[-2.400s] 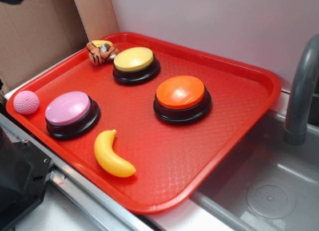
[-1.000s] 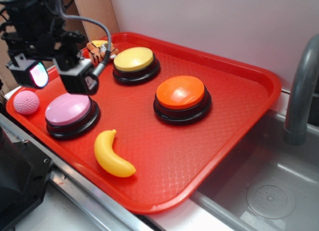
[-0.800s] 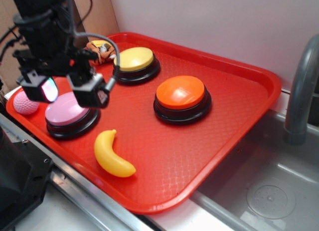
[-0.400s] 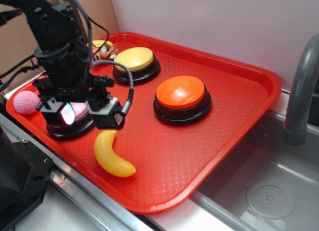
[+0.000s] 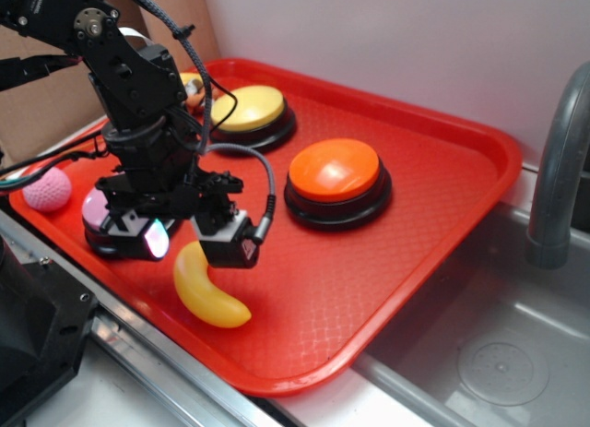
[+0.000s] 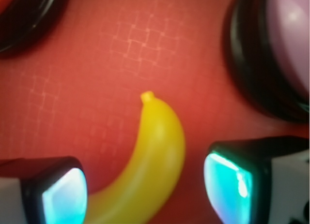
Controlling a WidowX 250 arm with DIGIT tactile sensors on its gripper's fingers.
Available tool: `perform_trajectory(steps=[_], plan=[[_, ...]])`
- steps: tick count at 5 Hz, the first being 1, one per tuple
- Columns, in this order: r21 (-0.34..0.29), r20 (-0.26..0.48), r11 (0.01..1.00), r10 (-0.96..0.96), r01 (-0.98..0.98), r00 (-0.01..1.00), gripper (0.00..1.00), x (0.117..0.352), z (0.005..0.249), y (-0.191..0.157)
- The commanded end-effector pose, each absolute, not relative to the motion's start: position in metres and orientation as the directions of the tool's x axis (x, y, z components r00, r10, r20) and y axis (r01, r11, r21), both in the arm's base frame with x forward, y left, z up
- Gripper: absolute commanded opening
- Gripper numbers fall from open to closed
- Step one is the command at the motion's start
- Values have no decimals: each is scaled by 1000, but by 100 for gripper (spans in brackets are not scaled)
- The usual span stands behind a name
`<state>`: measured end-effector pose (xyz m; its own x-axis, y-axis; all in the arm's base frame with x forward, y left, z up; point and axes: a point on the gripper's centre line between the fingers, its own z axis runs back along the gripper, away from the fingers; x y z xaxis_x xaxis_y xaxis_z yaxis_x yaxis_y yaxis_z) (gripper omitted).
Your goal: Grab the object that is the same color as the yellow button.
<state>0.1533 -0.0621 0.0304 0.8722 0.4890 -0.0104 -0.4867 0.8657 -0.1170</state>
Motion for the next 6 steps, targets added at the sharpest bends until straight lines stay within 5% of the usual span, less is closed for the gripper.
perform_trajectory(steps=[1, 2, 3, 6], plan=[[-142, -54, 872, 465, -468, 884, 100, 156, 15, -71], [-121, -55, 862, 489, -492, 871, 92, 155, 8, -73], [-109, -61, 863, 490, -494, 869, 0, 155, 7, -74], [-45, 32, 917, 397, -395, 917, 0, 168, 54, -66]])
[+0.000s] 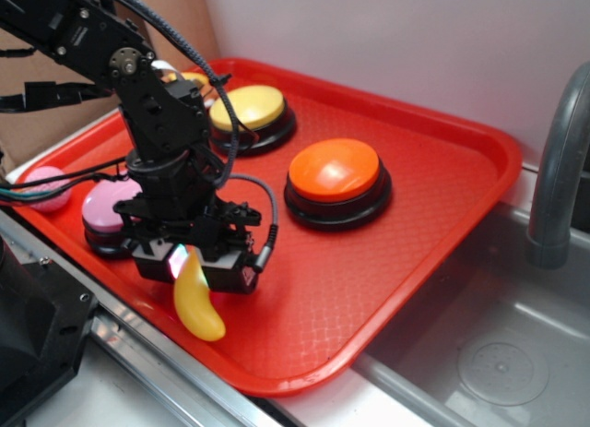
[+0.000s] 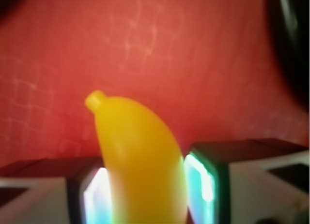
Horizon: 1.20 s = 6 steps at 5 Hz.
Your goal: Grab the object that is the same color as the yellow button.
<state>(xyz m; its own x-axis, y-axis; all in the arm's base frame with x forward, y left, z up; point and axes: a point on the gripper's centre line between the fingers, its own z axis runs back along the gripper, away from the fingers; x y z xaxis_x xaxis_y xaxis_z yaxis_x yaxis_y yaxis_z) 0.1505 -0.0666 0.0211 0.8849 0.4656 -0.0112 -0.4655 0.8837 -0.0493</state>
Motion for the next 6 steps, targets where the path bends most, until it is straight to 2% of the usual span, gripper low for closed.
perform_trajectory(steps=[1, 2, 3, 4, 5, 6], plan=[[6, 13, 962, 273, -273, 962, 0, 181, 88, -59], [12, 71, 980, 195, -197, 978, 0, 189, 120, -56], [-20, 98, 982, 188, -187, 977, 0, 195, 150, -51], [-48, 93, 987, 157, -153, 983, 0, 200, 176, -42], [-76, 119, 991, 115, -106, 986, 0, 201, 193, -37], [-121, 134, 984, 143, -127, 981, 0, 203, 192, -26]])
